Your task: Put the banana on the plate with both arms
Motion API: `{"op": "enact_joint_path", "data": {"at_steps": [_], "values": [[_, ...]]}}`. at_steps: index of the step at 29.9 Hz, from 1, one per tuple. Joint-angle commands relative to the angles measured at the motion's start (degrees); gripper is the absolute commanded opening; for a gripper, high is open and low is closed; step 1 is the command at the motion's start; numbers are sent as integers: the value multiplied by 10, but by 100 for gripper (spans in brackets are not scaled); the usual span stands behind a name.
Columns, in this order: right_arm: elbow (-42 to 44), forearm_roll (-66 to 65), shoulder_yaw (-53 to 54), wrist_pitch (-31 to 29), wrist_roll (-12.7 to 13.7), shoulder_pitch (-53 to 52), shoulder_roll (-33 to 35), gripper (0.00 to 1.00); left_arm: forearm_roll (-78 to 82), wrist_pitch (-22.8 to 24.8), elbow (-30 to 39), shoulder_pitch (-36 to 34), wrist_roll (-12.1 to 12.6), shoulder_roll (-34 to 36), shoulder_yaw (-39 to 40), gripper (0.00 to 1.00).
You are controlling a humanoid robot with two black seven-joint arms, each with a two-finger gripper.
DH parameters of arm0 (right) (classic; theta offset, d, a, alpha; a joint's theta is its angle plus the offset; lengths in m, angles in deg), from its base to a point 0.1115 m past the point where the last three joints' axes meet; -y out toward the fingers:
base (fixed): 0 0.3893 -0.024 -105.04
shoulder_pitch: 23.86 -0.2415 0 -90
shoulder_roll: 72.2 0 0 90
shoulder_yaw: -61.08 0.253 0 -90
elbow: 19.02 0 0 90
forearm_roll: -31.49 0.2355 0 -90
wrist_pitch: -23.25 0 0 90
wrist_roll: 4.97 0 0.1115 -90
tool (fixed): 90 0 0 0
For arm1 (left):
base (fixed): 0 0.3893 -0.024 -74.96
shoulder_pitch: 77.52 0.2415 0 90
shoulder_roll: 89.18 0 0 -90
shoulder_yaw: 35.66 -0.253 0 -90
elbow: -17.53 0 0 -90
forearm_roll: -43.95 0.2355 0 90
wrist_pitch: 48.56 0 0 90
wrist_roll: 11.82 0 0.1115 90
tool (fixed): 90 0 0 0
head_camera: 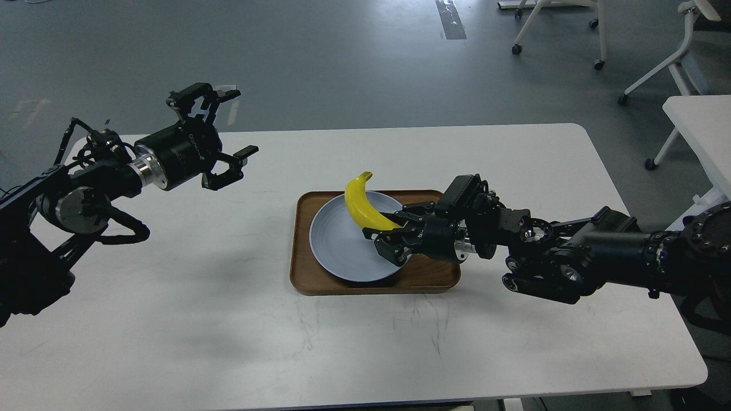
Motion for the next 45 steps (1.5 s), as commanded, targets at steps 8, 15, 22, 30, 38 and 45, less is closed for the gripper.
{"op": "enact_joint_path", "data": {"at_steps": [8,15,22,30,38,45], "values": [[-2,1,3,1,1,11,5,0,0,0,0,4,0,2,0,99],[5,7,5,1,1,10,-20,0,0,1,0,4,0,6,0,99],[4,28,4,3,1,10,-20,0,0,1,0,4,0,6,0,99],[2,41,26,14,3,22,-21,99,0,1,0,4,0,3,0,99],[-3,62,42,19,6,10,-4,100,0,1,0,4,1,6,0,99],[-5,72,131,22,6,-26,54,100,0,1,-1,4,1,4,1,99]]}}
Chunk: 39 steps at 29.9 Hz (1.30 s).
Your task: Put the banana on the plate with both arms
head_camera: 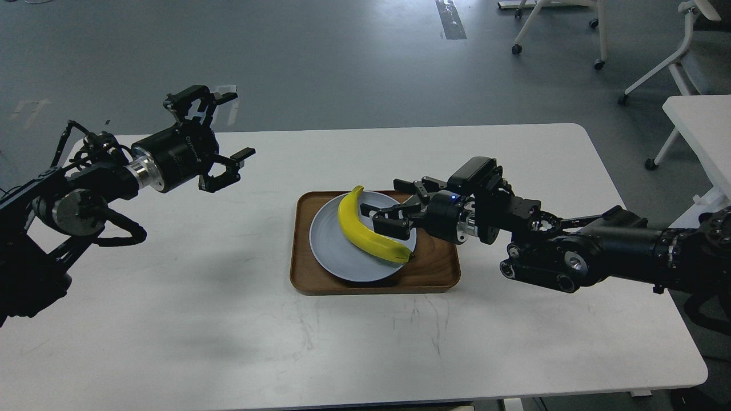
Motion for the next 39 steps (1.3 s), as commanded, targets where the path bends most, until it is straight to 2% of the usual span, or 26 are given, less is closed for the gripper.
{"op": "enact_joint_path", "data": {"at_steps": [1,5,7,10,12,15,18,22,24,27,39], "values": [[-3,17,80,-2,0,-16,33,100,-1,0,-1,0,0,-2,2,99],[-28,95,154,-14,4,-14,43,100,-3,-1,-1,0,-1,-6,3,99],[-69,224,188,-24,12,-11,53,100,-4,-1,-1,0,-1,-10,12,99],[-95,334,211,-34,13,-10,58,100,-6,-2,-1,3,-1,-15,17,99],[-95,462,247,-79,15,-7,62,100,-6,-4,-4,9,-1,-28,27,99],[-81,570,284,-147,27,1,64,100,-5,-5,-10,21,-1,-46,41,99],[-50,651,331,-208,61,21,68,100,-4,-5,-11,29,-1,-57,44,99],[-29,664,375,-235,91,49,64,100,-4,-5,-11,35,-2,-65,45,99],[-29,667,397,-249,109,68,64,100,-2,-6,-17,36,-24,-72,45,99],[-31,667,402,-252,112,82,63,100,-2,-6,-23,43,-41,-80,45,99],[-61,682,426,-254,122,115,70,100,-3,-7,-23,49,-42,-73,50,99]]}}
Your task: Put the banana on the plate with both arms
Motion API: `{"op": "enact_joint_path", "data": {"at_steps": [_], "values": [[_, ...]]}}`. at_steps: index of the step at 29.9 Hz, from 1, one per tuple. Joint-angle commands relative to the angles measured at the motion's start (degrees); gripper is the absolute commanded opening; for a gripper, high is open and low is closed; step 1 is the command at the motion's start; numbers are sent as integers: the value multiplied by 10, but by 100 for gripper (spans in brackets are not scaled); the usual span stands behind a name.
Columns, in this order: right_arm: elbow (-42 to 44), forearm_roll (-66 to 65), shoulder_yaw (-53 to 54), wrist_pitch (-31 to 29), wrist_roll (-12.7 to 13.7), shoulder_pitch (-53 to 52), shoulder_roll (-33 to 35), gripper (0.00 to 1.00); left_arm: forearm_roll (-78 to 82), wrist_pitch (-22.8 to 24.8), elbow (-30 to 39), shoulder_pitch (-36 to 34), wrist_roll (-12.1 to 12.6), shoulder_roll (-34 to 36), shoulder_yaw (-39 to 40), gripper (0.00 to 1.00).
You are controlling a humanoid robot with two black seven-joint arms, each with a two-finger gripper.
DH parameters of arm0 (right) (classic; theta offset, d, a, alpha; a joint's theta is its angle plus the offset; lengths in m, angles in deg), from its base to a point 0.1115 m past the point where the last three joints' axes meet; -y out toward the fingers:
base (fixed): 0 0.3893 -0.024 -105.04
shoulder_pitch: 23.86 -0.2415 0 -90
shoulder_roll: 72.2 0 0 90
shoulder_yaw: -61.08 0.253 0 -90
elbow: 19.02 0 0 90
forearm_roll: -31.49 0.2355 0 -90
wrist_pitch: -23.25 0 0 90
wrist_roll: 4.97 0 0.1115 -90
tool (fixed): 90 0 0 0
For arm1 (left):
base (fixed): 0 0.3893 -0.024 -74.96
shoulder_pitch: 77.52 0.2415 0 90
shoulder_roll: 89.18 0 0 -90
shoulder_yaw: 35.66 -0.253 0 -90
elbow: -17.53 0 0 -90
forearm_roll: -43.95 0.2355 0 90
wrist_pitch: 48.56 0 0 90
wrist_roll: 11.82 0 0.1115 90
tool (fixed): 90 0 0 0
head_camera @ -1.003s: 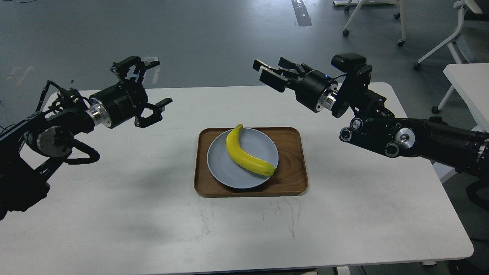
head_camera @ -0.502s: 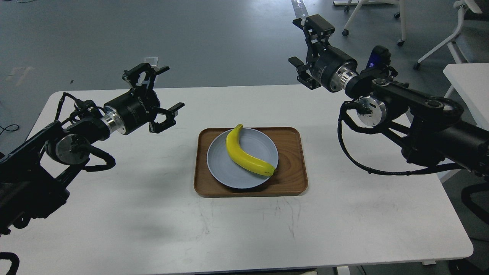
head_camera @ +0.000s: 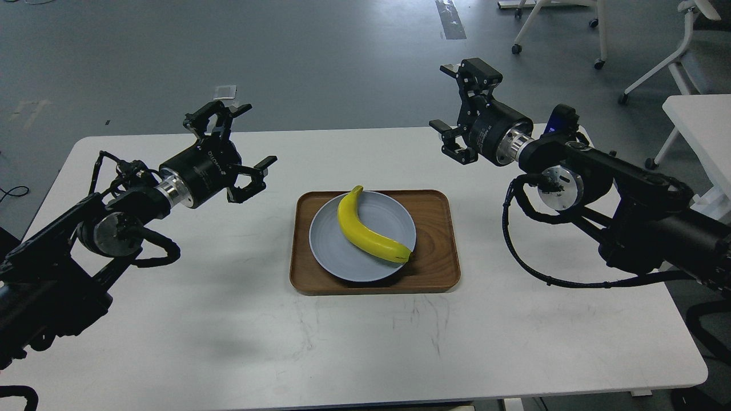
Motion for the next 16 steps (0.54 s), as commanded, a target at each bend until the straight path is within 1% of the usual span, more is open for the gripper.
{"op": "enact_joint_path", "data": {"at_steps": [1,3,6,9,16], "values": [[-5,30,21,-6,8,3,1,100,-1,1,1,-2,0,4,8,99],[-5,50,26,-18,13,5,2,100,-1,1,2,-5,1,4,11,99],[-5,56,31,-32,14,6,9,100,-4,1,2,-9,2,4,12,99],[-3,61,37,-32,16,6,9,100,-6,2,1,-9,1,3,12,99],[-3,58,37,-33,10,7,9,100,-6,2,1,-9,0,-1,22,99]]}}
